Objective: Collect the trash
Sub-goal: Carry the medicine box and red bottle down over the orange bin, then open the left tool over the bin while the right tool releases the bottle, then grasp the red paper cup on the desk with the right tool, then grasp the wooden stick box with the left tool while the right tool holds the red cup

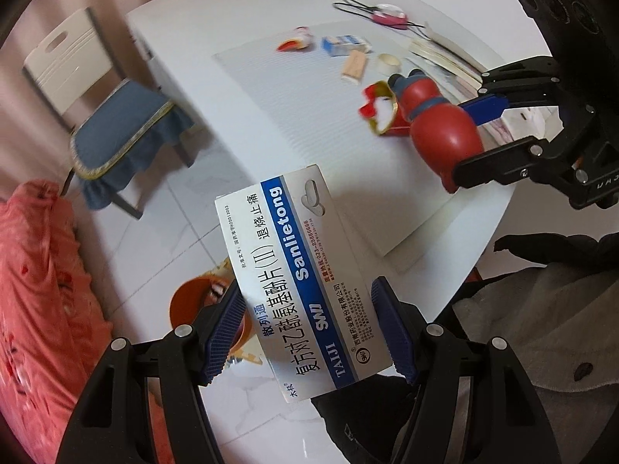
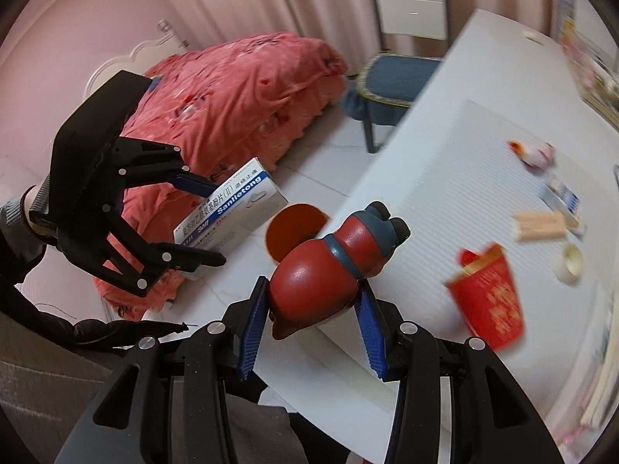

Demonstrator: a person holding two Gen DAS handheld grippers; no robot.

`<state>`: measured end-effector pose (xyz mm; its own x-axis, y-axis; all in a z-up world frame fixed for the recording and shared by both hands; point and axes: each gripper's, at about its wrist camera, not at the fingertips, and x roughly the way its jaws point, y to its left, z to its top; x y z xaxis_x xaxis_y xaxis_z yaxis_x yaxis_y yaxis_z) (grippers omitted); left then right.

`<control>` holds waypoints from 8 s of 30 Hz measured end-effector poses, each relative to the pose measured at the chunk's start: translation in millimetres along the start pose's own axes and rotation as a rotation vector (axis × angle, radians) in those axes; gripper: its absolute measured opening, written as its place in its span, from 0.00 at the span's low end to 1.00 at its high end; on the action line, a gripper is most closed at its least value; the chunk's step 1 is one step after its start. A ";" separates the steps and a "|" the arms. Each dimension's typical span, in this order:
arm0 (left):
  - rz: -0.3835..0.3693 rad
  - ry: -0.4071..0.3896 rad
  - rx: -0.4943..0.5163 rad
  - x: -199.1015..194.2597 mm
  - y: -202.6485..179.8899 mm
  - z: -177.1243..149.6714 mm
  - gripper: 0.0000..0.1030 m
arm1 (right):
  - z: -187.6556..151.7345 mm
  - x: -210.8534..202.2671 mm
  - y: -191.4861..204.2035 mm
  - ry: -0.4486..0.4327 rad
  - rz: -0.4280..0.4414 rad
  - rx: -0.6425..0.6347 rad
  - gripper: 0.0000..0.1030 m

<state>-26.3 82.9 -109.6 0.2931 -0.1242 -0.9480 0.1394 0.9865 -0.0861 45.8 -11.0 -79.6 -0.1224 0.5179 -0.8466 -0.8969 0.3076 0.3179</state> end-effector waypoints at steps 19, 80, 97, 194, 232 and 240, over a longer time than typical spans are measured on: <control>0.005 0.050 -0.224 25.0 127.7 -87.8 0.66 | 92.9 167.0 108.9 0.158 0.122 -0.109 0.44; -0.107 0.192 -0.297 203.8 262.8 -154.5 0.80 | 106.2 477.2 55.6 0.425 0.001 0.067 0.58; -0.058 0.112 -0.230 130.4 214.6 -116.1 0.84 | 111.5 341.8 81.7 0.259 0.043 0.001 0.60; -0.107 0.047 0.101 83.1 -53.4 100.2 0.90 | -67.5 -39.6 -141.9 0.082 -0.471 -0.045 0.54; -0.033 0.027 0.403 179.7 -89.9 268.7 0.29 | -95.6 -77.3 -144.9 0.059 -0.525 0.165 0.54; -0.049 0.005 0.377 155.0 -92.3 243.9 0.28 | -96.5 -75.6 -146.9 0.020 -0.476 0.199 0.54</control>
<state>237.0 -53.5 -173.9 0.2730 -0.1690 -0.9470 0.4919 0.8705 -0.0135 145.7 -172.4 -103.5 0.2700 0.2690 -0.9245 -0.7571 0.6525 -0.0312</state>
